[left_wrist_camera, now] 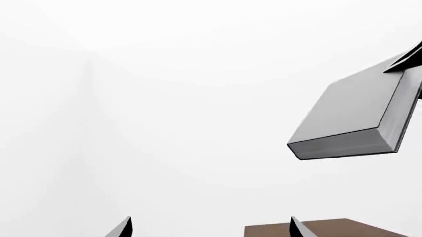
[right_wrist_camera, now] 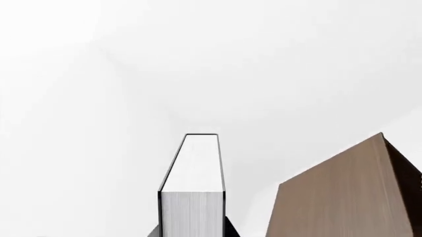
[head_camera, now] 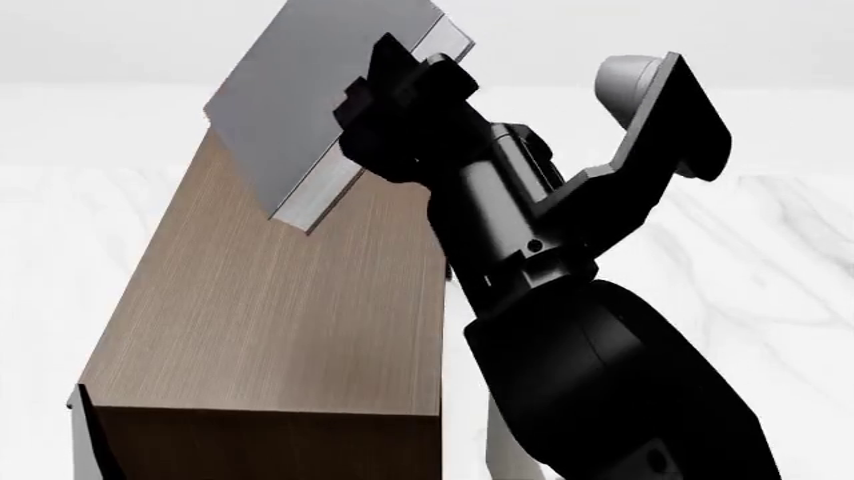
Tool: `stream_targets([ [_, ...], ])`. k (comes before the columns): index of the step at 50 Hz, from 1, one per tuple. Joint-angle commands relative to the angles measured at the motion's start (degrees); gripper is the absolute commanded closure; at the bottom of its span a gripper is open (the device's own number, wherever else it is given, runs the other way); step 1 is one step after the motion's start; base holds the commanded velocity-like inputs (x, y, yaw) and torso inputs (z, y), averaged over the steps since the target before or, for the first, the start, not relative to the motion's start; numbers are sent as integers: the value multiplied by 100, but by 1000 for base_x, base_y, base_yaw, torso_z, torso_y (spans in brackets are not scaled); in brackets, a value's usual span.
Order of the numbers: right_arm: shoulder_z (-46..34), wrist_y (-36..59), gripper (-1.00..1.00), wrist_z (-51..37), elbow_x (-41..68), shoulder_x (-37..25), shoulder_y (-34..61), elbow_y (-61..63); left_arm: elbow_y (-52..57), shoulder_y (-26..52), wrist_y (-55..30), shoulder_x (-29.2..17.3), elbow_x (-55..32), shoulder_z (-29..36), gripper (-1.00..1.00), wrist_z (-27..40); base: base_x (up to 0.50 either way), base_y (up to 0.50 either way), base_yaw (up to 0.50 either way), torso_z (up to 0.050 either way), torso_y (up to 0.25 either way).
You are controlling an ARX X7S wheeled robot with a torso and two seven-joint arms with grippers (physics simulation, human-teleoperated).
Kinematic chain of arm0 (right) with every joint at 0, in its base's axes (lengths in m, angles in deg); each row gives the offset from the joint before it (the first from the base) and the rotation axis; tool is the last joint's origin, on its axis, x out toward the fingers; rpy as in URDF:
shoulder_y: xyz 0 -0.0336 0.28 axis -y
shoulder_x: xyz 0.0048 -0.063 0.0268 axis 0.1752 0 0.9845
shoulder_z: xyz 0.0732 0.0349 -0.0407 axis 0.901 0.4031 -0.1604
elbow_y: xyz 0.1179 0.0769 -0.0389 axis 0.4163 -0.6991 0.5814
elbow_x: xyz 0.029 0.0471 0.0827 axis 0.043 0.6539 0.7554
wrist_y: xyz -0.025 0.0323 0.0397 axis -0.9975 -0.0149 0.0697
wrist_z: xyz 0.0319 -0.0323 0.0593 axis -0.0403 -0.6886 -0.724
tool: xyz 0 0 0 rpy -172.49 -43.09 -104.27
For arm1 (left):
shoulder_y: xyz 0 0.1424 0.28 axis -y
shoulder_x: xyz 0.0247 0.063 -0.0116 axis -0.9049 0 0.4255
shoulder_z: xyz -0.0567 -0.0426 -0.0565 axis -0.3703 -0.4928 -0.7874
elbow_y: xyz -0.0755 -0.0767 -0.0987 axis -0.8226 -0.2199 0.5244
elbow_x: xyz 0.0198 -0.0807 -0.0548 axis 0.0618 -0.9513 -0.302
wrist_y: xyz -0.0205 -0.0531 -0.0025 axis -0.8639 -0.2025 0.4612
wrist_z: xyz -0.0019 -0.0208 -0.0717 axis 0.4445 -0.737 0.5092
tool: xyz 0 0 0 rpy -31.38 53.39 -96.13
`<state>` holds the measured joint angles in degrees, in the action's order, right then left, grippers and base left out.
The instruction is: Pick up the book in the middle and place it on the cabinet shelf.
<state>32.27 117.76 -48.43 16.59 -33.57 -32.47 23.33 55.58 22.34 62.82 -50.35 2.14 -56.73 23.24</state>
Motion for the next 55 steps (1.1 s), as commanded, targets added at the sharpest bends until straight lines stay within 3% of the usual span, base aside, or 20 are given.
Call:
stream_targets([
  [1, 269, -101, 100, 185, 336, 283, -3, -109, -1, -8, 57, 85, 48, -101, -100, -126, 0, 0, 0, 0, 0],
  [13, 254, -307, 100, -2, 1043, 706, 113, -510, -44, -2, 91, 63, 29, -85, -100, -109, 0, 0, 0, 1, 1],
  [21, 98, -448, 100, -19, 967, 685, 47, -707, -50, -1, 92, 57, 33, -63, -100, -103, 0, 0, 0, 0, 1],
  [35, -33, -786, 100, -889, 524, 482, -72, -497, -50, -3, 81, 43, 17, -44, -100, -83, 0, 0, 0, 0, 1],
  [55, -473, -638, 100, -826, 677, 429, -181, -339, -62, 13, 82, 24, 17, -38, -100, -38, 0, 0, 0, 1, 2],
])
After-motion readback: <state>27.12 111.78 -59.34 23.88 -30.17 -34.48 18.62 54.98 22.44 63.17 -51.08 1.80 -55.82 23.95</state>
